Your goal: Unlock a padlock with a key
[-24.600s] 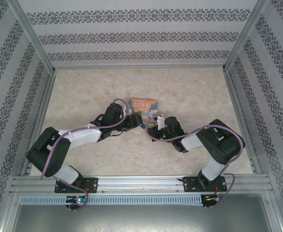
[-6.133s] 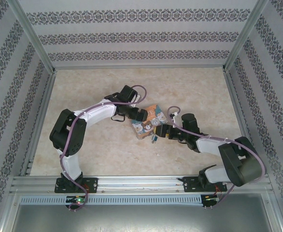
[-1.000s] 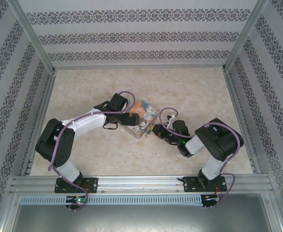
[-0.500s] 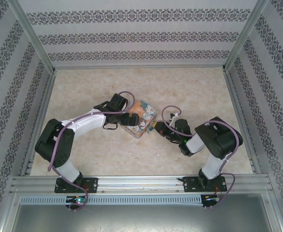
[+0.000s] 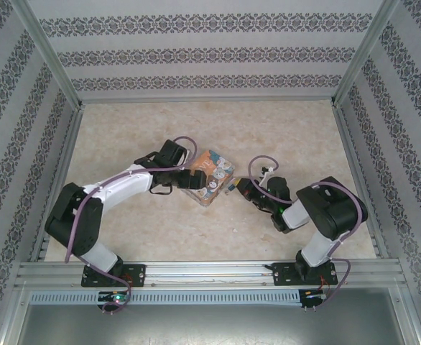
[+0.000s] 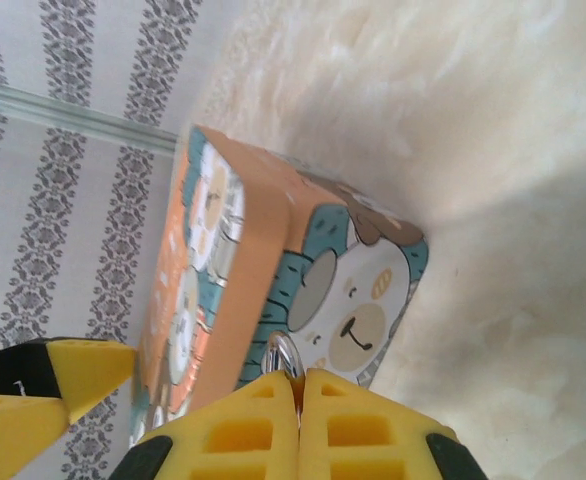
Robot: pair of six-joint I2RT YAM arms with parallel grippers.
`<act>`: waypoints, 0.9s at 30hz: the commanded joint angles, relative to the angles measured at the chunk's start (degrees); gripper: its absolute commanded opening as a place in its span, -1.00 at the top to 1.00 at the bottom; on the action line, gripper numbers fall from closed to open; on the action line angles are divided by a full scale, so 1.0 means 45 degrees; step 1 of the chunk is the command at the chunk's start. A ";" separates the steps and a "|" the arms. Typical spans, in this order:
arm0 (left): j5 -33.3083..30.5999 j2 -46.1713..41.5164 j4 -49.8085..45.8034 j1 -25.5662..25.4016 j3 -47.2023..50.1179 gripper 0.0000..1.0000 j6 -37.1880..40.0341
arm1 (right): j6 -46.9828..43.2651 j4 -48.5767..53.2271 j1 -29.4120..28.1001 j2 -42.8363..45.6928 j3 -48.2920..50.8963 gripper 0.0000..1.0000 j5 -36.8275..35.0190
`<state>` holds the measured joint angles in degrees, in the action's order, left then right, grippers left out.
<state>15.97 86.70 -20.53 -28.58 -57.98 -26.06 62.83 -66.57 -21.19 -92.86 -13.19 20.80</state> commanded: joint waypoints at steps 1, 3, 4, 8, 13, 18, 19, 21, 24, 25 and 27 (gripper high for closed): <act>0.0095 -0.0971 -0.0300 0.0411 -0.0094 -0.99 -0.0257 | -0.0501 0.0587 0.0363 0.1034 0.0225 1.00 0.0044; 0.0058 -0.1424 -0.0280 0.0581 -0.0113 -0.99 -0.0152 | -0.0707 0.1263 0.0567 0.1692 0.0265 1.00 0.0114; -0.0005 -0.1677 -0.0299 0.0646 -0.0119 -0.99 -0.0064 | -0.0837 0.1704 0.0677 0.2080 0.0294 1.00 0.0144; -0.0772 -0.2701 -0.0358 0.0776 0.0013 -0.99 0.0356 | -0.1164 0.3152 0.1053 0.3623 0.0352 1.00 0.0255; -0.2056 -0.4142 -0.0610 0.0926 0.0435 -0.99 0.1100 | -0.1699 0.5247 0.1271 0.5368 -0.0029 1.00 0.0661; -0.3309 -0.5832 -0.0615 0.0984 0.1264 -0.99 0.2166 | -0.2214 0.7574 0.1411 0.6957 -0.0463 1.00 0.0833; -0.3503 -0.6192 -0.0543 0.0984 0.1519 -0.99 0.2361 | -0.2322 0.8031 0.1422 0.7227 -0.0578 1.00 0.0909; -0.3720 -0.6893 -0.0324 0.1015 0.2038 -0.98 0.2790 | -0.2579 0.8973 0.1444 0.7747 -0.0838 1.00 0.1100; -0.3884 -0.8013 0.0241 0.1011 0.3026 -0.99 0.3349 | -0.3065 1.0717 0.1446 0.8375 -0.1364 1.00 0.1396; -0.3961 -0.8425 0.0454 0.1010 0.3409 -0.99 0.3487 | -0.3207 1.1320 0.1445 0.8543 -0.1370 1.00 0.1497; -0.4173 -0.9187 0.0873 0.1005 0.4104 -0.99 0.3707 | -0.3446 1.2237 0.1444 0.8863 -0.1971 1.00 0.1680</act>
<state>-0.08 48.71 -20.29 -24.62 -42.33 -13.47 50.70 -20.47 -15.09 -54.94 -18.87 25.85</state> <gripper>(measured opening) 0.993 0.042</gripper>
